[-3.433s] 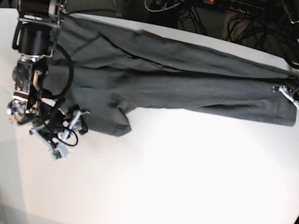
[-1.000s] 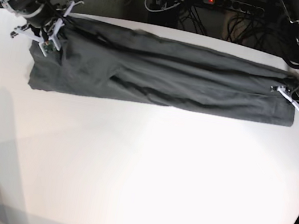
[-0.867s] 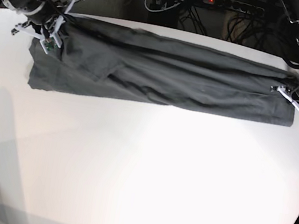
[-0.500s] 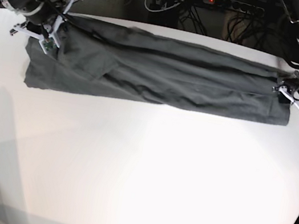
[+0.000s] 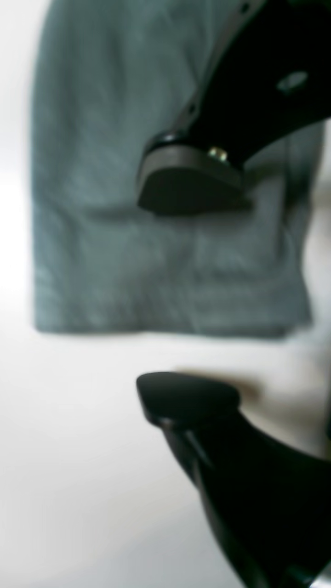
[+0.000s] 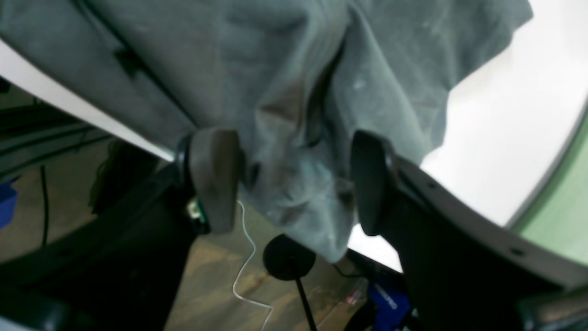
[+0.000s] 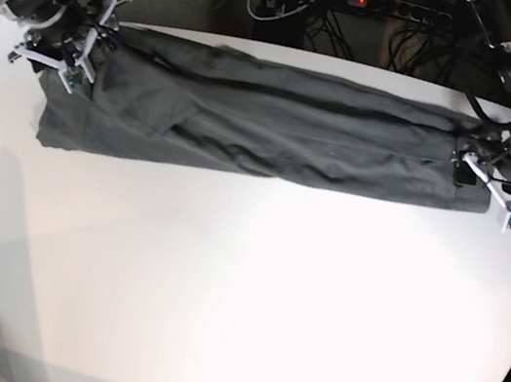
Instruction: Layout the t-shirt on the table in an organized manner, then fold the t-shirt properly
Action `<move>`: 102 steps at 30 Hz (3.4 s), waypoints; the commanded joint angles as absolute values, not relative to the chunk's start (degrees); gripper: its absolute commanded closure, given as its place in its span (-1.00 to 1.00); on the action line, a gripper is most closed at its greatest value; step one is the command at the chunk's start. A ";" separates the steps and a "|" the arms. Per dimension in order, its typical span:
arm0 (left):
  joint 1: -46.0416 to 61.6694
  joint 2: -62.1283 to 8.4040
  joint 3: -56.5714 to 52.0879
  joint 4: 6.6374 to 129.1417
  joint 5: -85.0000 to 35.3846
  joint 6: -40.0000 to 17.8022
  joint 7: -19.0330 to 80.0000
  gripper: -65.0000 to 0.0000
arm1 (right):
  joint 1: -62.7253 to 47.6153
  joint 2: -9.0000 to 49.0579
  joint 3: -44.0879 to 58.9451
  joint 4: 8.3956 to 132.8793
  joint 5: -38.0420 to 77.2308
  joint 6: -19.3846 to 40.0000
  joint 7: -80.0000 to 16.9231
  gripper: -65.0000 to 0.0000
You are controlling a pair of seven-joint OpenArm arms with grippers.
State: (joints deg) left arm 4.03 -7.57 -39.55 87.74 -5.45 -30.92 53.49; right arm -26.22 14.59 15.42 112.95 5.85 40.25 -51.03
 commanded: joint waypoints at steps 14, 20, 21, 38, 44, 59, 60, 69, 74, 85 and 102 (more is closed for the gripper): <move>3.47 -8.13 -39.87 80.04 -5.67 -30.81 52.00 -0.62 | -24.57 15.34 15.69 113.80 6.11 40.00 -50.07 -0.20; 3.30 -8.13 -39.78 80.04 -5.58 -30.73 52.09 0.43 | -23.78 15.34 15.78 113.71 6.11 40.00 -50.15 -0.20; 3.21 -8.13 -39.52 80.04 -5.58 -30.73 52.09 0.75 | -23.78 15.34 15.78 113.71 6.11 40.00 -50.15 -0.20; 9.63 -4.53 -17.80 109.85 0.84 -21.76 52.97 0.99 | -22.64 15.34 15.69 110.29 6.02 40.00 -50.07 -0.20; 12.79 1.45 0.40 110.81 10.95 -13.76 52.35 0.99 | -22.20 15.34 15.60 110.29 6.02 40.00 -50.07 -0.20; 9.71 9.00 18.42 102.81 12.62 -5.41 52.88 0.99 | -21.93 15.25 15.52 110.29 6.02 40.00 -50.15 -0.20; 9.89 9.00 19.38 102.20 12.62 -5.41 52.88 0.99 | -21.93 15.25 15.52 110.29 6.02 40.00 -50.15 -0.20; 10.07 9.00 22.46 101.58 12.62 -5.14 52.88 0.99 | -21.85 14.46 15.52 110.29 6.02 40.00 -50.15 -0.20; 9.89 9.00 22.11 101.14 12.62 -5.14 52.88 0.91 | -21.85 13.76 15.43 110.29 6.02 40.00 -50.15 -0.20; 9.71 9.00 22.11 104.40 0.04 -5.67 46.64 -0.91 | -22.02 13.76 15.43 110.29 6.02 40.00 -50.15 -0.20; 11.03 -4.00 13.05 111.08 -18.68 14.46 47.96 1.00 | -21.85 12.97 15.43 110.29 6.02 40.00 -49.98 -0.20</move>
